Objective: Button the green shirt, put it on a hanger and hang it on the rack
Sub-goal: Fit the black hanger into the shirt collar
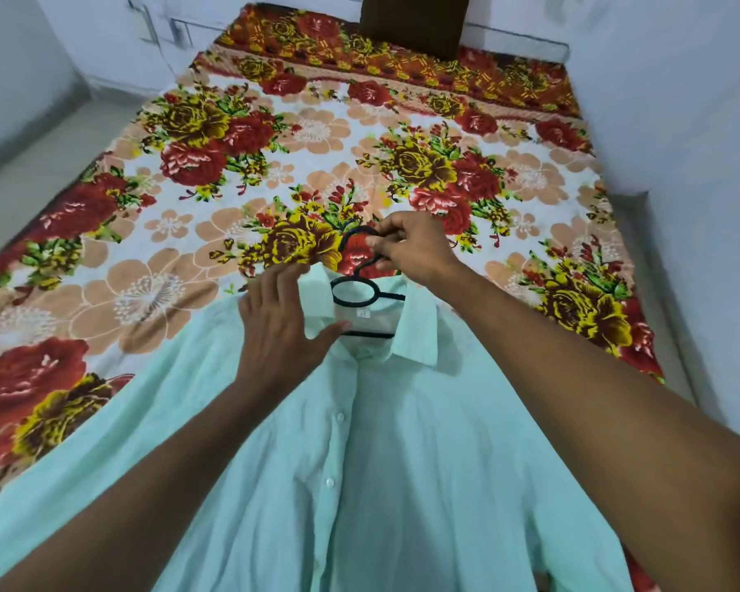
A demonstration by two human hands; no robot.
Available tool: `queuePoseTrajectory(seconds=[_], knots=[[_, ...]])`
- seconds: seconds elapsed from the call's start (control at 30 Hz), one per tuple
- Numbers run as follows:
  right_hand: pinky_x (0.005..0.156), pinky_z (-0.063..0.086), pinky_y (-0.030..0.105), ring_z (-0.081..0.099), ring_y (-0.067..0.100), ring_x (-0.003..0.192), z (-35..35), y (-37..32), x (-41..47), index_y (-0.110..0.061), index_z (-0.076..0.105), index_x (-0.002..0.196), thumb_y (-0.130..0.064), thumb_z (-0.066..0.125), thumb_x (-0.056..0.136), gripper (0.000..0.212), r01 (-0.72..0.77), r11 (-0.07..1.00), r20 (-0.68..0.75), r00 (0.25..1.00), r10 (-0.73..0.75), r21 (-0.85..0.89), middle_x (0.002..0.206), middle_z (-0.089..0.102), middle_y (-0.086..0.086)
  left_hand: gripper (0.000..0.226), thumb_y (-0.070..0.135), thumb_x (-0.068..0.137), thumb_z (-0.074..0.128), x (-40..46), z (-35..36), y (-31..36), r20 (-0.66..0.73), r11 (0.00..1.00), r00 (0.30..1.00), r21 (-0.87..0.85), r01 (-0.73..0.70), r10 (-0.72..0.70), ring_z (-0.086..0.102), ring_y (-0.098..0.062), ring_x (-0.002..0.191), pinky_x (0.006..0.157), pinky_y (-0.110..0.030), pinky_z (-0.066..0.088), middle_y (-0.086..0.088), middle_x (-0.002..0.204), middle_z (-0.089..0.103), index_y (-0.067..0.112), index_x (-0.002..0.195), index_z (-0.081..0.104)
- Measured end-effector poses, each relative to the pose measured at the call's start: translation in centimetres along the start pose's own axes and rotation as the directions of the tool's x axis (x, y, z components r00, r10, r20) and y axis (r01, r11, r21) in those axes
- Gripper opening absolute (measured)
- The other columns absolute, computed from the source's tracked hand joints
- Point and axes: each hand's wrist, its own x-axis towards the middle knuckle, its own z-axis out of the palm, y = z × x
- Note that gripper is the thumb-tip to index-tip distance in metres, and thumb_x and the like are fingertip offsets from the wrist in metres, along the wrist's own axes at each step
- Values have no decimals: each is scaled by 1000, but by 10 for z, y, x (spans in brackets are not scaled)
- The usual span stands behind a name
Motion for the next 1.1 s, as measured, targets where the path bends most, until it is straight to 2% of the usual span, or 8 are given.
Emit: queuePoseTrajectory(seconds=[0.2,0.4,0.47,0.6,0.73,0.8,0.9,1.1], knots=[[76,66,42,74,32,68,16,38,9,2,71,112,-7,79,91,24,-67,997,-89,994,63,-49,76,68,6,64,47,93,64,-67,58,3,264,970,949,122,-209,172,48,-44,136,109,-52,36,-23,147,48,8,142,47],[62,63,26,69,15,55,39,56,36,1,73,118,-7,78,91,28,-106,991,-180,979,91,-75,88,73,11,78,52,104,41,-82,95,-10,486,964,864,143,-224,129,5,-34,162,131,-51,12,-17,174,4,7,165,19],[62,61,24,69,16,57,45,61,43,-1,73,120,-6,76,93,28,-120,988,-179,979,101,-101,94,75,12,77,53,107,31,-85,102,-13,506,970,855,134,-204,110,-3,-31,162,132,-49,8,-15,174,-3,8,166,12],[85,65,40,76,30,86,58,77,56,-2,72,124,-4,75,92,32,-166,982,-171,974,148,-94,110,76,16,71,46,108,25,-95,107,-12,505,979,860,122,-165,82,-5,-29,162,132,-49,7,-15,174,-3,7,166,9],[66,63,29,71,21,63,64,89,71,-2,73,119,-5,76,92,27,-250,964,-153,960,234,-92,108,77,18,68,37,107,23,-107,104,-7,489,978,869,135,-159,74,-3,-29,162,132,-49,11,-16,174,1,4,165,9],[67,64,32,68,17,56,64,90,79,-3,74,116,-4,76,92,24,-301,951,-150,946,288,-77,105,75,15,69,34,105,23,-112,103,-6,496,977,865,141,-161,71,-3,-29,162,131,-49,14,-16,174,1,3,165,7],[75,66,41,71,20,63,65,90,88,-5,75,111,-3,77,91,20,-333,940,-139,937,321,-72,99,69,10,72,32,102,27,-117,103,-5,489,978,870,139,-153,67,-2,-30,162,131,-49,15,-17,174,3,2,164,7],[76,66,37,73,20,72,70,100,96,-6,77,108,-5,77,91,17,-360,932,-126,928,352,-50,109,74,14,74,31,101,30,-117,104,-5,486,981,872,139,-135,51,-1,-29,162,131,-49,16,-16,174,4,3,165,8]])
